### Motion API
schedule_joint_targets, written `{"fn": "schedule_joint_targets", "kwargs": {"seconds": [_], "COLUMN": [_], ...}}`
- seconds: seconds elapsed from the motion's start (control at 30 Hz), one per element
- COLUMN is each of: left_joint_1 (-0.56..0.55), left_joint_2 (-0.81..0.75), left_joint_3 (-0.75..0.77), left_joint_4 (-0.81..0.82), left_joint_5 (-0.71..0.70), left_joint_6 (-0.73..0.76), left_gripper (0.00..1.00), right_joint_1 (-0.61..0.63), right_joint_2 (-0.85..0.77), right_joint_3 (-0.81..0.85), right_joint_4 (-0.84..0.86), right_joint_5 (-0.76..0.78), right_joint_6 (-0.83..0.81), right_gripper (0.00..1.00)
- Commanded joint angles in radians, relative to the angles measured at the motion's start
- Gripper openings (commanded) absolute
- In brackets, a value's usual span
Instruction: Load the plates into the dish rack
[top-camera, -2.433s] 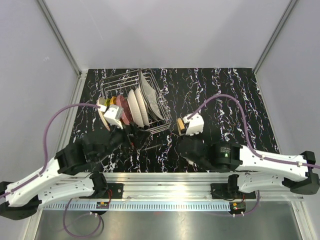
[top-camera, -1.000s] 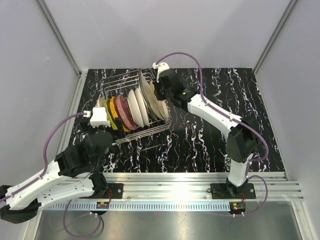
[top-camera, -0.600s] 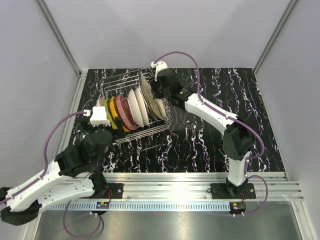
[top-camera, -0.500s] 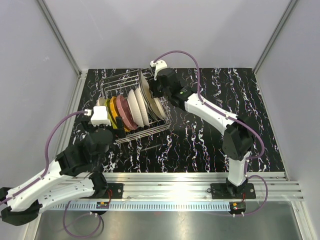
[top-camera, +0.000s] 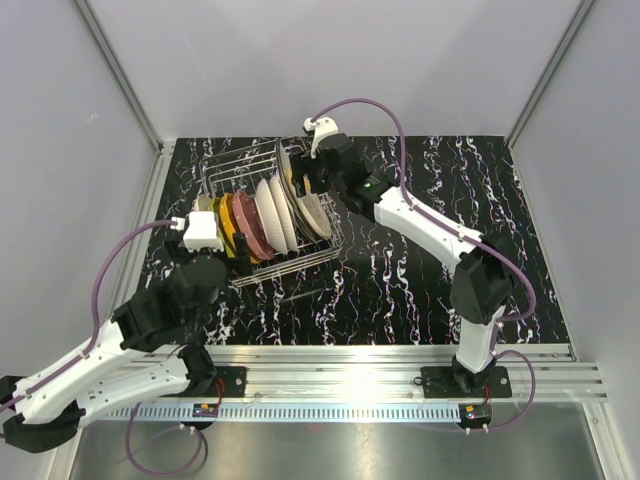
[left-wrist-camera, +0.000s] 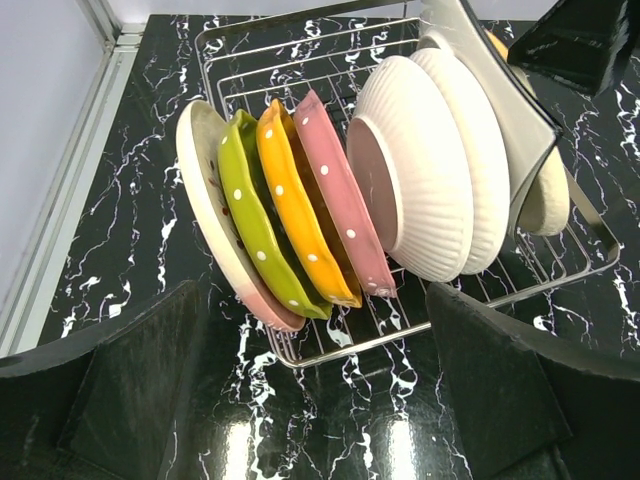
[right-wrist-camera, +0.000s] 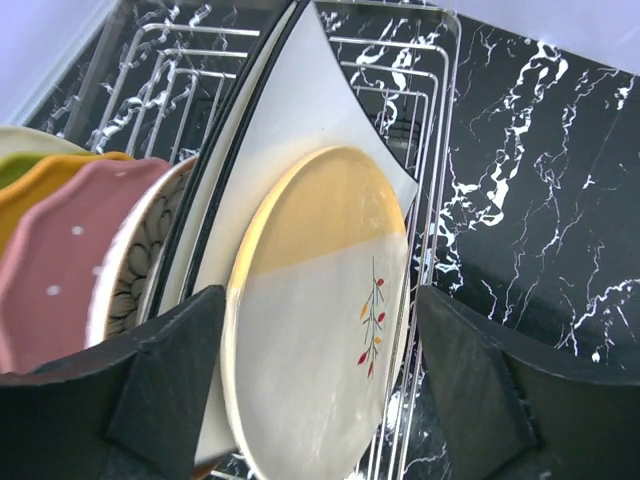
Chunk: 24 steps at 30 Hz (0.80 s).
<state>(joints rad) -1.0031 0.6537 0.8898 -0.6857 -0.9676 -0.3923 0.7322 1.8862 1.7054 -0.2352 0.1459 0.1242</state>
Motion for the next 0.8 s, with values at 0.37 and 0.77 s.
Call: {"fn": "schedule_joint_targets", "kwargs": {"seconds": [0.37,0.77], "left_joint_1": [0.008,0.312], "left_joint_2": [-0.089,0.159], "left_joint_3": [-0.026,0.250], "left_joint_4": [0.115,0.097], "left_joint_5": [0.052,0.326], "left_joint_6": [0.036,0.069], "left_gripper": [0.99,0.99], "right_joint_1": [-0.005,-0.187], "right_joint_2": [-0.347,-0.864], "right_joint_3": [-0.056,-0.547], "right_joint_4": [-0.151,-0.269], "right_joint_5": [0.115,0.195], "right_joint_6": [0.074,0.207], "right_gripper": [0.91,1.00]}}
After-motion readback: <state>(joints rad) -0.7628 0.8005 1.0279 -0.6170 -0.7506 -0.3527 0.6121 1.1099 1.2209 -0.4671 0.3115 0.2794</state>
